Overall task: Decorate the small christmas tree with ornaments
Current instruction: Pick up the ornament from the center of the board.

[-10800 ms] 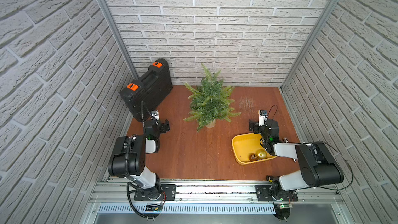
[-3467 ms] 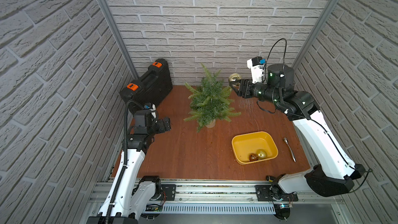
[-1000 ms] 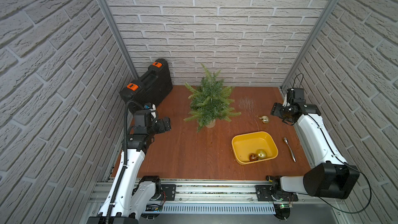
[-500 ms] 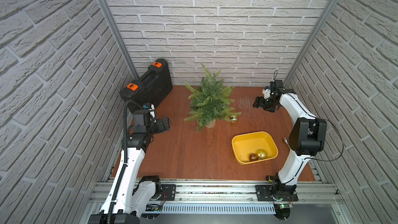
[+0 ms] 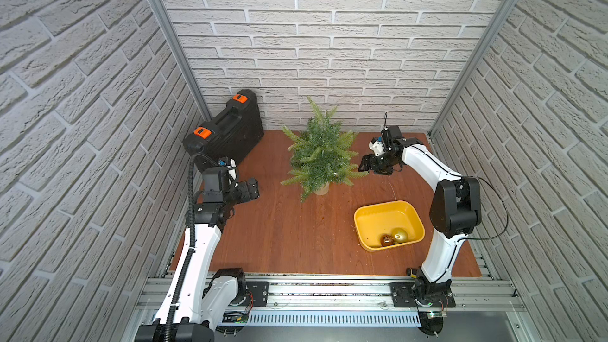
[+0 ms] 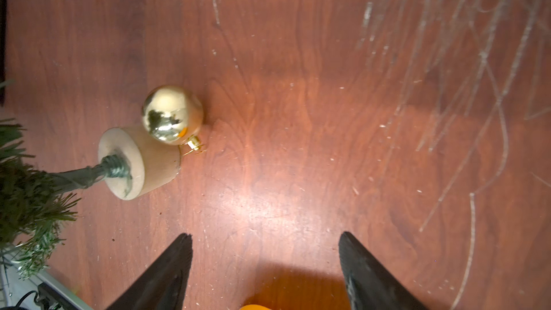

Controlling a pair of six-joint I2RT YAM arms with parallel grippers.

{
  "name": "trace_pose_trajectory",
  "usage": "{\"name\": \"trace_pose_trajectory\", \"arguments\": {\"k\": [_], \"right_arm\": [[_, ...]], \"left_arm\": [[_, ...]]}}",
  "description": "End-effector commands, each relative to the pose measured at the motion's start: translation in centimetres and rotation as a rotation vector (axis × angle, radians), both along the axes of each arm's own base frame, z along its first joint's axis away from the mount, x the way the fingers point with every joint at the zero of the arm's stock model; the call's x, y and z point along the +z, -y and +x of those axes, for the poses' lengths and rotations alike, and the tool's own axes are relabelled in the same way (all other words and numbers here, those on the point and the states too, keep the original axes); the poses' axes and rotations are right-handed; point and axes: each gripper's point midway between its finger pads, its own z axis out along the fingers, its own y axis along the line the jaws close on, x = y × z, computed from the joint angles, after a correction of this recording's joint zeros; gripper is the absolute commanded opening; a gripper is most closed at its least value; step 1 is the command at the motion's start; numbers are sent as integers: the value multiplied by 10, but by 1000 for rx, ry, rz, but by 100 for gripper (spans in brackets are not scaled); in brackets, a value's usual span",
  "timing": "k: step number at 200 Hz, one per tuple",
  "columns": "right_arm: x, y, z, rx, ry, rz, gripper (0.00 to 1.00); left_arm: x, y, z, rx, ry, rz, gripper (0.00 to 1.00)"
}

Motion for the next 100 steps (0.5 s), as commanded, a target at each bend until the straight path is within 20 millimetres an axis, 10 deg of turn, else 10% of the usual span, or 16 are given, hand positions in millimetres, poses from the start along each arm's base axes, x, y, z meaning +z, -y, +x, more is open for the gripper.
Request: {"name": "trace_pose_trajectory", "arguments": {"k": [1,100], "right_arm": [[3,-25,13,13,23,65,78],[-31,-54,47,172,-14,-81,84]], "left_arm": [[2,1,5,-1,23,-12,98],[3,-3,3,12,28,6,98]]}}
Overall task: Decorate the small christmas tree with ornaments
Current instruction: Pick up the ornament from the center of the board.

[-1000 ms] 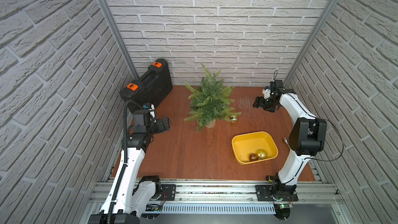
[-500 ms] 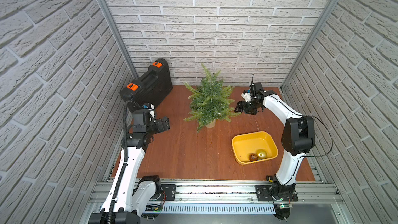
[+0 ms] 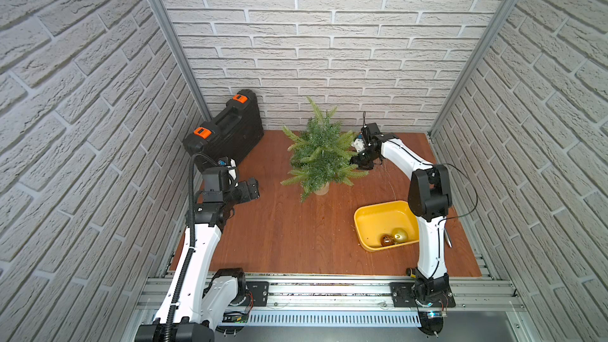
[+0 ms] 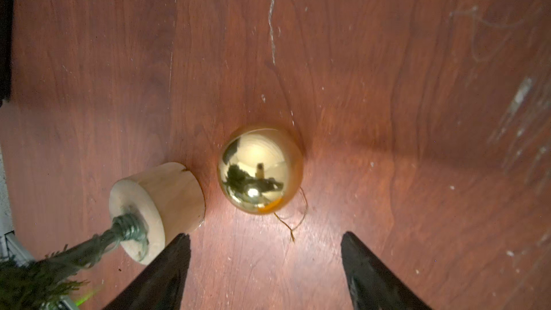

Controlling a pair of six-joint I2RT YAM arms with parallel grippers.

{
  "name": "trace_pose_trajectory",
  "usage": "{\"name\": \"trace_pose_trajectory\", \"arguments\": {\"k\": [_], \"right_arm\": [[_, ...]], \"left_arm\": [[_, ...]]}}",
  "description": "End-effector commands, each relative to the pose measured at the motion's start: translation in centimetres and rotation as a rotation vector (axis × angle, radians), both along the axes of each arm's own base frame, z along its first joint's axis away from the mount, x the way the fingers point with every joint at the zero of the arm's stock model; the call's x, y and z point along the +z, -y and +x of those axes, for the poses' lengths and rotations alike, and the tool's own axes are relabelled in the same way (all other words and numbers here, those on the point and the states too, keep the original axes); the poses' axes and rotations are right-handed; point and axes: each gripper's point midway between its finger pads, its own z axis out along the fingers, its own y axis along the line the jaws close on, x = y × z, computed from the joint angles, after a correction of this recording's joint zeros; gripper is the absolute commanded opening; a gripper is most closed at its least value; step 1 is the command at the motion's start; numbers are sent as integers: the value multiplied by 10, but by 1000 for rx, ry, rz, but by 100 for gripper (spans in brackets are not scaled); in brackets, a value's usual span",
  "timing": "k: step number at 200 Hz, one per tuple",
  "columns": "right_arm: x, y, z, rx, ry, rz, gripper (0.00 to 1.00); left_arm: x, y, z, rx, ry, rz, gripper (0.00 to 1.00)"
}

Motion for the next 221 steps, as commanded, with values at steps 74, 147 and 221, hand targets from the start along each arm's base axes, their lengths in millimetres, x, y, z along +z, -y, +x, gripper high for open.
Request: {"name": "trace_pose_trajectory", "arguments": {"k": [74,147,221], "right_arm": [[-14,15,20,73,21,-294,83],[-27,14,29,40,28,-303,78],[-39,14,28,40,7,-304,72]], "left_arm": [[2,-4,2,17,21,12,98],[1,-5,3,18,18,17,98],[1,-5,3,17,17,18,98]]}}
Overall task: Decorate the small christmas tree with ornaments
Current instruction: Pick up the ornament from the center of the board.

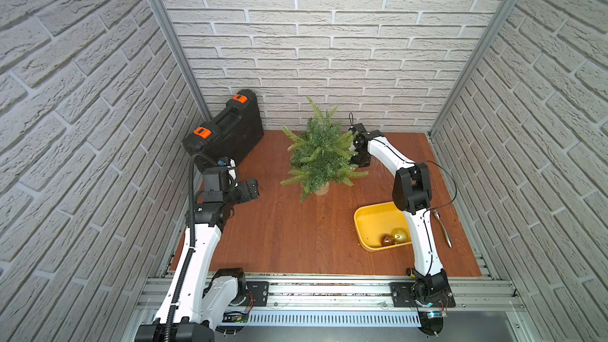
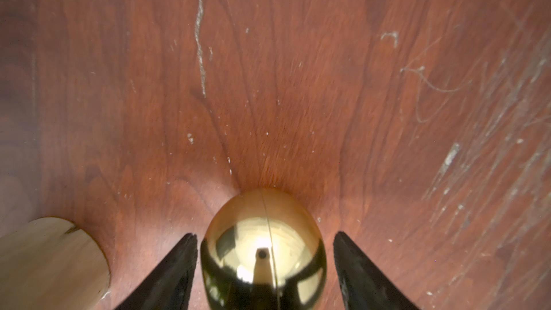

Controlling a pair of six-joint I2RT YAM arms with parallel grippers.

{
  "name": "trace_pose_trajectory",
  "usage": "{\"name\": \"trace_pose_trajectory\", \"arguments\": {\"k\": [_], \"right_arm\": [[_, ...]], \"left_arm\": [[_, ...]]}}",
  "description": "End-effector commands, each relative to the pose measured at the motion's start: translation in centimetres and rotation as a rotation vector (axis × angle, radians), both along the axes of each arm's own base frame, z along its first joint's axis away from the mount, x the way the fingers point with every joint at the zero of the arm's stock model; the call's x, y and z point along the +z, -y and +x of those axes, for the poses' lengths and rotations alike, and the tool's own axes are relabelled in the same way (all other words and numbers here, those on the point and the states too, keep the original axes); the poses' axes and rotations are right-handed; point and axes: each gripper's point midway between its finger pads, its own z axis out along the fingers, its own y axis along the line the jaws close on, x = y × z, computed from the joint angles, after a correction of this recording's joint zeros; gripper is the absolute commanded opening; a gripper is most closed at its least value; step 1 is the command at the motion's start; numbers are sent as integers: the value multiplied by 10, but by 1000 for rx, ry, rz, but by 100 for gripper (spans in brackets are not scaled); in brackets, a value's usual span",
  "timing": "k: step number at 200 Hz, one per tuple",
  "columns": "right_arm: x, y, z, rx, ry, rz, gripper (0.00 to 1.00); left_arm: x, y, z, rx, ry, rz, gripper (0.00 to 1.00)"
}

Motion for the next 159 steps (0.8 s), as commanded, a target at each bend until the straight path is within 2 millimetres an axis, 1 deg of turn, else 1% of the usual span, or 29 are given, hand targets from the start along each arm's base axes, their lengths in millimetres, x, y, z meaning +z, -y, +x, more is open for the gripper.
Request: {"name": "trace_pose_trajectory", "arguments": {"k": [1,48,62,84,101,127,159], "right_arm": [[-1,-2,3,-8,9,-1,72],[1,-3,5,-7,17,5,66],[2,-3,5,-12,17,3,62],[11,-1,4,-21,27,4,57],[26,1,0,-31,44,4,56],[57,5,-9,-53,107,20,55],[102,16,-35,-90,186,36,54]], "left_arm": [[1,-4,3,11,18,11,98],[1,-3,3,11,16,11,98],[0,-4,3,12,16,12,98],[1,-4,3,12,17,12,98],[0,-4,3,11,14,11,98],[1,-4,3,11,16,12,98],[4,-3,2,12,31,10,98]]}}
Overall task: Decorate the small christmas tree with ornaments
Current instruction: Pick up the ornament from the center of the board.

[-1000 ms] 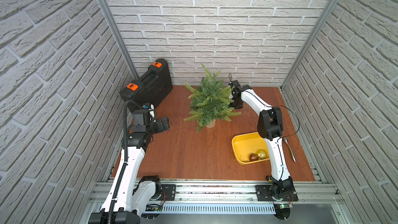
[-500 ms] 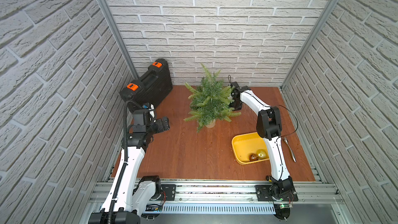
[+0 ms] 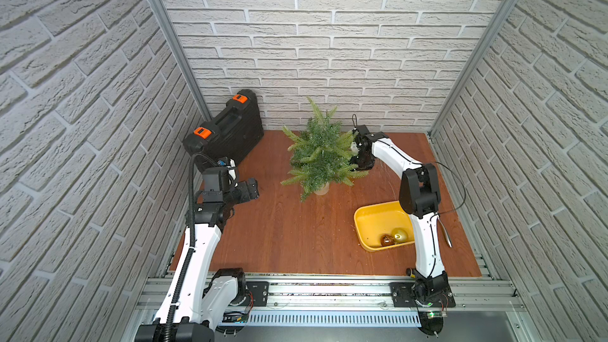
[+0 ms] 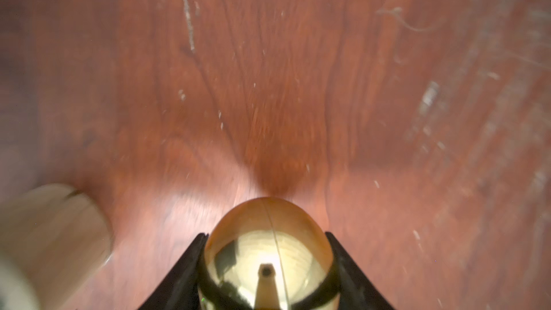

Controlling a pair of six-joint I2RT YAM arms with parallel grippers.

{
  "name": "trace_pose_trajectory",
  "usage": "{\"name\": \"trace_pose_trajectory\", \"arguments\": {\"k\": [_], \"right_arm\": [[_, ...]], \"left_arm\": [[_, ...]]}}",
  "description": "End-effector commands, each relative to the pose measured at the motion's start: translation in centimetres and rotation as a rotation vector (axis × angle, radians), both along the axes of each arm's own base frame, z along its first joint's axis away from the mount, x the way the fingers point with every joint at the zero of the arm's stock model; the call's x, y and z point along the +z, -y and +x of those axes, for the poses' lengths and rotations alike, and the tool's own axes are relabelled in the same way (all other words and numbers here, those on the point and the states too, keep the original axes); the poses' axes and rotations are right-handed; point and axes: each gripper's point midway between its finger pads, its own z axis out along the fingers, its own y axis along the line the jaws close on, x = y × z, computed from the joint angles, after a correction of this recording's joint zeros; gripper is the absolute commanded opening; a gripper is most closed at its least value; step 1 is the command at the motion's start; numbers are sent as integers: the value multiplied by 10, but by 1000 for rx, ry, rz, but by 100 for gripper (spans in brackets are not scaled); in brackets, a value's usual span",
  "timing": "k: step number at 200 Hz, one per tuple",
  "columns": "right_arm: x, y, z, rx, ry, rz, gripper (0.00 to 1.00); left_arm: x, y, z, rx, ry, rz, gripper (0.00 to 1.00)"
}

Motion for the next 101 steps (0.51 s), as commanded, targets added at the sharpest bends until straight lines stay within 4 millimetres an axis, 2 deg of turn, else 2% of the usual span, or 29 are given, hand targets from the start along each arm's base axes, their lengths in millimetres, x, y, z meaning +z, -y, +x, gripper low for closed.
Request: {"name": "trace_pose_trajectory", "arguments": {"k": [1,7,12,43,101], "right_arm": [[73,5,-6,-42,171,33,54],[79,8,-12,-49,182,33,54],[95,10,-17,-53,214,41,54],[138,21,-51,-84,298,63,53],[231,24,-101,-93,498,168,52]], "left_arm": [[4,-2,2,7,31,5,98],[5,-2,2,6,34,4,98],[6,-2,2,5,37,4,98],[8,0,1,-1,46,-6,98],[12,2,1,-7,63,-13,98]]}}
